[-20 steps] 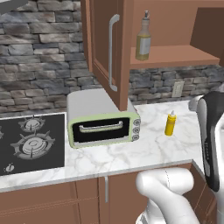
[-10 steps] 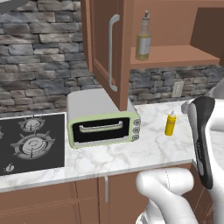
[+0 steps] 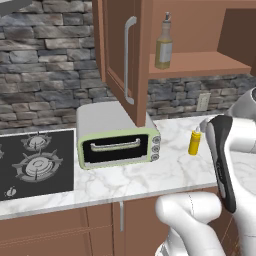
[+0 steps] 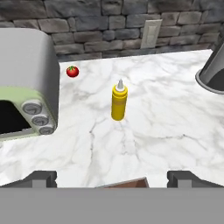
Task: Pick the mustard and oil and vinegar bottle from the counter and place them in the cabinet.
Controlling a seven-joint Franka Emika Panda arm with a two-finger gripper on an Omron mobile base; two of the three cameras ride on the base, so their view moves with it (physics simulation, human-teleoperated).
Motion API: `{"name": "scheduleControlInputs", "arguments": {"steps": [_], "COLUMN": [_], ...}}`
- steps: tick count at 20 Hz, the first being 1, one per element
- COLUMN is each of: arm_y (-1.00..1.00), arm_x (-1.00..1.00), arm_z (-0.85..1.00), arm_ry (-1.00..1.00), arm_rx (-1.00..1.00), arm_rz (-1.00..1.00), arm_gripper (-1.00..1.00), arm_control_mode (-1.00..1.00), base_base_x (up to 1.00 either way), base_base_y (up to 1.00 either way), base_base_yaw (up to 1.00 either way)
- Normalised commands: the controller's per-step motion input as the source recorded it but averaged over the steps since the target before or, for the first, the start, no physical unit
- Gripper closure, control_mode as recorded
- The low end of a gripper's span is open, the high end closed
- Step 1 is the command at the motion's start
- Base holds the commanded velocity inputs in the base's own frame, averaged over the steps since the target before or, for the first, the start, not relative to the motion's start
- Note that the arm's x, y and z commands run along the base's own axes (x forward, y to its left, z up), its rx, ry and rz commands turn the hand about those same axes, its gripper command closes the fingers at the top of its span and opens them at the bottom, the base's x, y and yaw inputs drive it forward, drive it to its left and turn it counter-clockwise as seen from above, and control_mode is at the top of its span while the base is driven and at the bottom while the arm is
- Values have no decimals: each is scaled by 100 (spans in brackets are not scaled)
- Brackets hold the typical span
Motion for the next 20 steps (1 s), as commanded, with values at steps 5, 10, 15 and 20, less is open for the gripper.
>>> {"name": "scheduleControlInputs", "arguments": {"steps": [5,10,15,20], "arm_y": [-1,-17,-25,-7], "arm_x": [26,17,13,31], "arm_z": [-18,-13,-10,-18], "arm_ry": [1,1,0,5], "arm_rx": [2,2,0,0], "arm_rz": [0,0,0,0], "arm_gripper": [-100,-100,-100,-100], "arm_control_mode": [-100,-100,-100,-100], "base_base_x": [0,0,0,0], "base_base_y": [0,0,0,0], "base_base_yaw": [0,0,0,0]}}
